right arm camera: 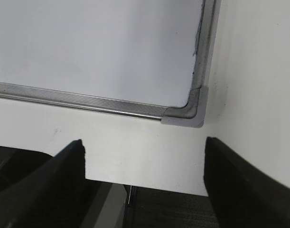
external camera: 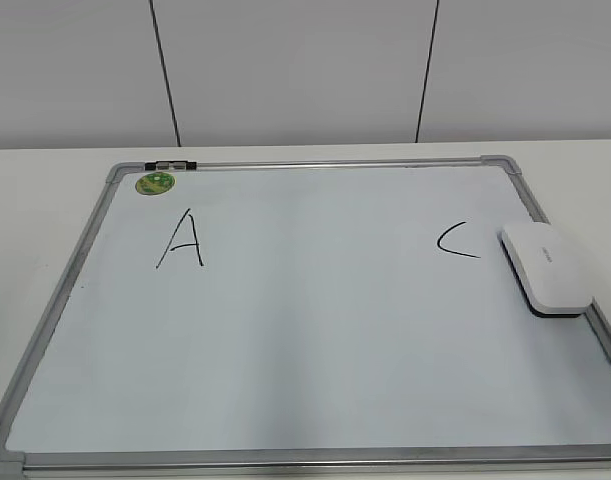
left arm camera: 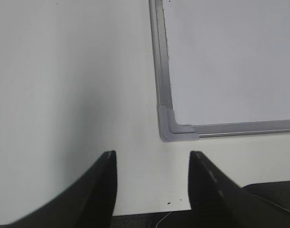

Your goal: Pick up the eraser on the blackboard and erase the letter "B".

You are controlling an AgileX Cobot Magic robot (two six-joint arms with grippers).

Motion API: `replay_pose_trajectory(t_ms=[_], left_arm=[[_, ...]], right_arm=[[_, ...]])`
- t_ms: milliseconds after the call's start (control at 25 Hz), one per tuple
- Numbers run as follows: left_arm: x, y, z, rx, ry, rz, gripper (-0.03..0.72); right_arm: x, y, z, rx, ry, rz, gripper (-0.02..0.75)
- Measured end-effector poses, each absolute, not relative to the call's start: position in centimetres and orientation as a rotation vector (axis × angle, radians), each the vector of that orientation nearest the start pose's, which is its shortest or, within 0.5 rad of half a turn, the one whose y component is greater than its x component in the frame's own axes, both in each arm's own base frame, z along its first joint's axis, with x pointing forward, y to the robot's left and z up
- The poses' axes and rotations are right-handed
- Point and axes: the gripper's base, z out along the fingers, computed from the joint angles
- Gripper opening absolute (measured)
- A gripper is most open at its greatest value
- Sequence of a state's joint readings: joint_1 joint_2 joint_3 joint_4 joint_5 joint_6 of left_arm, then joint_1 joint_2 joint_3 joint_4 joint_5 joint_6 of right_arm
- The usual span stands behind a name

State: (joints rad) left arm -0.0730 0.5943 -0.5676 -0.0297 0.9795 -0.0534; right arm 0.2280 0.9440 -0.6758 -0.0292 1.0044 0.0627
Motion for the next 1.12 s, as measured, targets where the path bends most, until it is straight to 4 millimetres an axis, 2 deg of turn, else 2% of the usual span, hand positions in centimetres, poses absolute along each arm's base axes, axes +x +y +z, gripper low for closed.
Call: replay_pose_trajectory(t_ms=[120,360,560,800,1120], left_arm=[[8.6,-0.8,27.3,0.015,2.495,-0.089,0.372],[7.3,-0.7,27.5,0.018,2.476,-0.084,0.372],[6.1,-0.4,27.6,0.024,2.464,-0.055,0.372],[5.1,-0.2,27.4,0.027,2.448,-0.029,0.372],[5.0,-0.1,27.2,0.028,2.444,-0.020,0.368]], right_arm=[[12.7,2.7,26.9,-0.239,2.710,0.043,0.574],[9.3,1.7,28.2,-0.231,2.625,0.031,0.573],[7.2,0.9,28.6,-0.230,2.590,-0.022,0.573],[6.3,0.5,27.4,-0.235,2.647,-0.058,0.574],[6.6,0.6,26.2,-0.242,2.639,-0.050,0.573]])
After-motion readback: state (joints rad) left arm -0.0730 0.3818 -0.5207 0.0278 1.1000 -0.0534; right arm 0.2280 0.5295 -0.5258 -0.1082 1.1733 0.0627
